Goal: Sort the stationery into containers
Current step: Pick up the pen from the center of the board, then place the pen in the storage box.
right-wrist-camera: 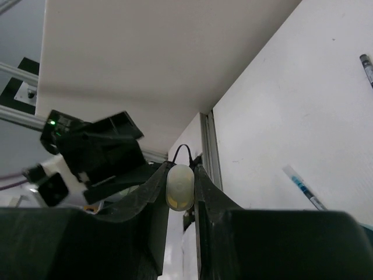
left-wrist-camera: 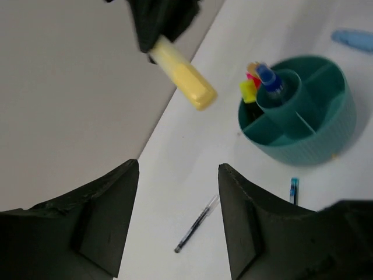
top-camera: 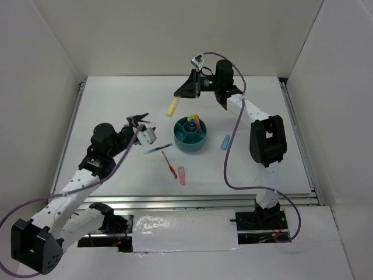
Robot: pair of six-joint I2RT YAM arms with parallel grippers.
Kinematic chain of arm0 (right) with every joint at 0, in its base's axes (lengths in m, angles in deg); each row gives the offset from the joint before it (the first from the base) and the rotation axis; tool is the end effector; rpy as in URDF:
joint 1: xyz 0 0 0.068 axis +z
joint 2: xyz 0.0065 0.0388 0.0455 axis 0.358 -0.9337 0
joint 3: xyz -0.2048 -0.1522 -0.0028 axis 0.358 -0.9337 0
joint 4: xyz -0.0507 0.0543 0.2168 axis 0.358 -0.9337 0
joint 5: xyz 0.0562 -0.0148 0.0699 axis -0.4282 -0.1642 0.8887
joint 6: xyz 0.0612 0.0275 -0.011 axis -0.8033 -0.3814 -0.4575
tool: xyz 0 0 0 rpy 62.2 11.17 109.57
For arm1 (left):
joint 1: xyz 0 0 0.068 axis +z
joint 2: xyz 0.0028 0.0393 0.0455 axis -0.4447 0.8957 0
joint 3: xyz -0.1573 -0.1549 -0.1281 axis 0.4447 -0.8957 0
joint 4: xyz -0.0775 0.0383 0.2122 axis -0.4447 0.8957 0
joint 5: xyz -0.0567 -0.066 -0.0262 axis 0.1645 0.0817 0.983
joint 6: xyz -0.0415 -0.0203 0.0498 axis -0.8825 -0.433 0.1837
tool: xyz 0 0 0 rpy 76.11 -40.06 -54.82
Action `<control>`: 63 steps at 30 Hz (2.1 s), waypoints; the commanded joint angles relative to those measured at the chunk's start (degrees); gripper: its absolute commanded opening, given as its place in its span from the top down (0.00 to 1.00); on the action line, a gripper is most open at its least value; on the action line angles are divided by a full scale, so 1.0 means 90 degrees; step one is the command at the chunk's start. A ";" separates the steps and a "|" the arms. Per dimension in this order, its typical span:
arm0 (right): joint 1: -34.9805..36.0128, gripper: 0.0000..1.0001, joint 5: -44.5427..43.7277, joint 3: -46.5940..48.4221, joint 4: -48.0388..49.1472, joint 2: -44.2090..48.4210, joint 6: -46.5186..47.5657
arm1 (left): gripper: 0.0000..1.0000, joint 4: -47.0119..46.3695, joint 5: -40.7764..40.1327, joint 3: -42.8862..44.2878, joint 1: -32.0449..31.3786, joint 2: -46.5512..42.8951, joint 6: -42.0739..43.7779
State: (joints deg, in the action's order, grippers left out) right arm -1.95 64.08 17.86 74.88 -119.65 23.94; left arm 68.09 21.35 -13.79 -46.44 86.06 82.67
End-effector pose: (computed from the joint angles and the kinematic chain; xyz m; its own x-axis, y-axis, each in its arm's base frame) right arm 0.4102 0.1951 0.3121 -0.8194 0.0438 -0.5715 -0.5708 0.0274 0.8206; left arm 0.2006 -0.0940 0.3325 0.3832 0.4087 -0.8283 0.5348 0.6329 0.5598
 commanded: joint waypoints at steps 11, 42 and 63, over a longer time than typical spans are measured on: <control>0.0444 1.00 0.1543 0.0235 0.0437 0.0263 0.0511 | 0.25 -0.8258 0.1300 -0.3077 -0.0391 0.1589 0.4263; 0.0806 1.00 0.1740 0.0108 0.0162 0.0146 0.0503 | 0.27 -0.9282 0.2032 -0.2921 -0.0684 0.1476 0.4879; 0.0942 0.98 0.1770 0.0079 0.0084 0.0146 0.0493 | 0.53 -0.9058 0.2687 -0.2549 -0.0684 0.1789 0.5436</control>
State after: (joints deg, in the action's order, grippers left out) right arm 5.41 79.53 17.07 75.43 -119.30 27.67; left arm 9.12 41.58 -39.50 -52.25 102.52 130.16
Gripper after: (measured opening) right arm 0.261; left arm 0.475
